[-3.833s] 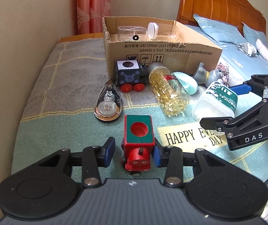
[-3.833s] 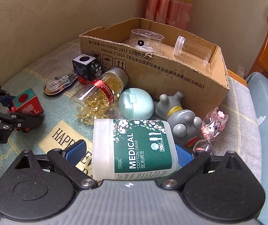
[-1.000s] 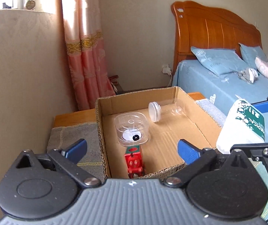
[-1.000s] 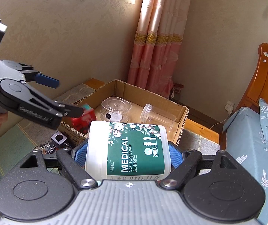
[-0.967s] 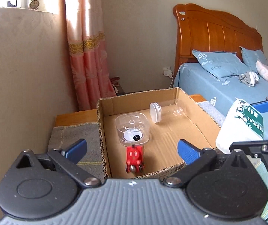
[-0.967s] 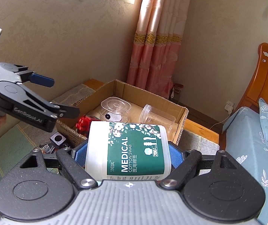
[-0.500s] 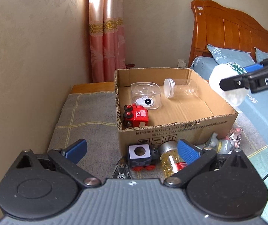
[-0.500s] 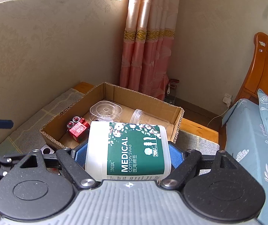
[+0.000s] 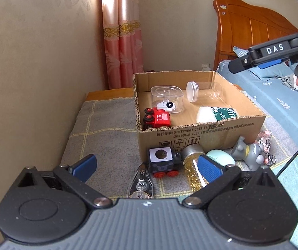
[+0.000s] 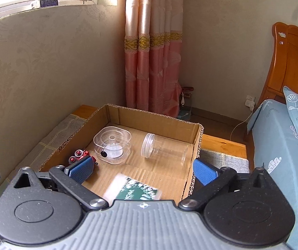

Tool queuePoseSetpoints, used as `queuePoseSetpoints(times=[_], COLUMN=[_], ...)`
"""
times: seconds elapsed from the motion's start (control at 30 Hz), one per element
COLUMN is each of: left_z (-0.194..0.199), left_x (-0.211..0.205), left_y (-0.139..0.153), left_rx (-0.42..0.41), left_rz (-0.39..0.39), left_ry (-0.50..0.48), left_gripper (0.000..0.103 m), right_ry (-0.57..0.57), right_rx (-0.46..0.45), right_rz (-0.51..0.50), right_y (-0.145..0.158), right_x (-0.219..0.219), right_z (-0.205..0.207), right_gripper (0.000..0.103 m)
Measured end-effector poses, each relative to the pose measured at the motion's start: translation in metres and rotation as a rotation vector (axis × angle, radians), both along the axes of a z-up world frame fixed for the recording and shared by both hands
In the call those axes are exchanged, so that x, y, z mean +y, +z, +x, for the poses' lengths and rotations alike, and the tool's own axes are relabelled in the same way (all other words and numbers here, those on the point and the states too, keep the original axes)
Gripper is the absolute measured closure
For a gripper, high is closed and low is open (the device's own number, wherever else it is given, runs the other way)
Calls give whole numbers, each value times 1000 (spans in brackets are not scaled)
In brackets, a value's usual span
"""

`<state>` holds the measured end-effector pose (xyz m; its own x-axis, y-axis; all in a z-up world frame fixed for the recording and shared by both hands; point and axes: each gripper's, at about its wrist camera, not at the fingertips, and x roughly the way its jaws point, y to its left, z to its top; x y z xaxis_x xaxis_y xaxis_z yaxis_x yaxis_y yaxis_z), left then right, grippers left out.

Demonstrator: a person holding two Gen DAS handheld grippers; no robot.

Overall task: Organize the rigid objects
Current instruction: 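Lower the MEDICAL bottle into the box and open the right tool, then move the right tool back over the table toward the pink keychain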

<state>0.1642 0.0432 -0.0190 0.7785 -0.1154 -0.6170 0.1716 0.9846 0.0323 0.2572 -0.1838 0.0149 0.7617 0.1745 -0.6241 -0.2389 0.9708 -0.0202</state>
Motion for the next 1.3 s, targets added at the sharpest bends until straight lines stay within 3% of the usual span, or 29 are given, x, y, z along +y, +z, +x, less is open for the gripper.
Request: queuePoseSetpoints(times=[0.5, 1.03, 1.3], left_z=[-7, -3, -1], left_x=[-3, -6, -7], left_y=[-7, -23, -29], left_rx=[26, 80, 103], left_rz=[16, 13, 13], left_ry=[-13, -19, -19], left_gripper=[1, 1, 1], right_ry=[-46, -265, -305], right_rx=[2, 60, 103], right_rz=[9, -56, -39], right_y=[-18, -85, -106], right_x=[-18, -44, -56], right_z=[-40, -61, -49], right_gripper=[0, 0, 0])
